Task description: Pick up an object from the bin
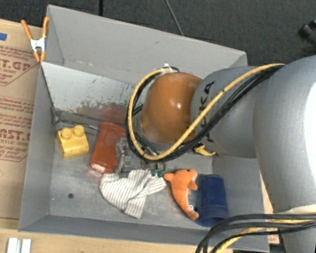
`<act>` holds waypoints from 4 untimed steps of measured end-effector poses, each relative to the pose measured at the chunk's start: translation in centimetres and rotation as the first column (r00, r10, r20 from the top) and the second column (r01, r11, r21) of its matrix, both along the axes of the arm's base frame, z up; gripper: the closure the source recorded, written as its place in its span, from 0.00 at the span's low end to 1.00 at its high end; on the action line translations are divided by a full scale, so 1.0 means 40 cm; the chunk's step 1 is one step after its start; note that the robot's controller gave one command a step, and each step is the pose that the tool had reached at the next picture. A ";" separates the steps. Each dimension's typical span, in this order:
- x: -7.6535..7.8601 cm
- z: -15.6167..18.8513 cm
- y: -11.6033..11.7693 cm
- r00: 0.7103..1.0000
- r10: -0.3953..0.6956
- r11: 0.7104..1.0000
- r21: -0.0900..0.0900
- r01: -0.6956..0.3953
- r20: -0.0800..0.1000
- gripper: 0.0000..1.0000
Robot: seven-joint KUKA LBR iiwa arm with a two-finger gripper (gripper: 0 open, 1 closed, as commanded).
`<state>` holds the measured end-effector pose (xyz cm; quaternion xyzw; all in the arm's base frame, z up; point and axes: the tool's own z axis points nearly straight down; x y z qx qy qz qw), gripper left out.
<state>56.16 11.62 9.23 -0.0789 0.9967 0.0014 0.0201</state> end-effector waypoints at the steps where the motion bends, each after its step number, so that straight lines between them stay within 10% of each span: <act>1: -0.027 0.081 0.006 0.999 0.023 1.000 -0.006 -0.023 -0.039 1.00; 2: 0.013 0.247 -0.025 0.999 0.029 1.000 -0.006 -0.029 -0.041 1.00; 3: -0.064 0.207 0.034 0.997 0.072 0.997 -0.004 -0.073 -0.038 0.00; 4: -0.069 0.203 0.038 0.996 0.074 0.997 -0.004 -0.074 -0.039 0.00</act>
Offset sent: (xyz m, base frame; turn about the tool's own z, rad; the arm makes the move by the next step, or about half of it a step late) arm 0.0240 -0.0266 0.1601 -0.0295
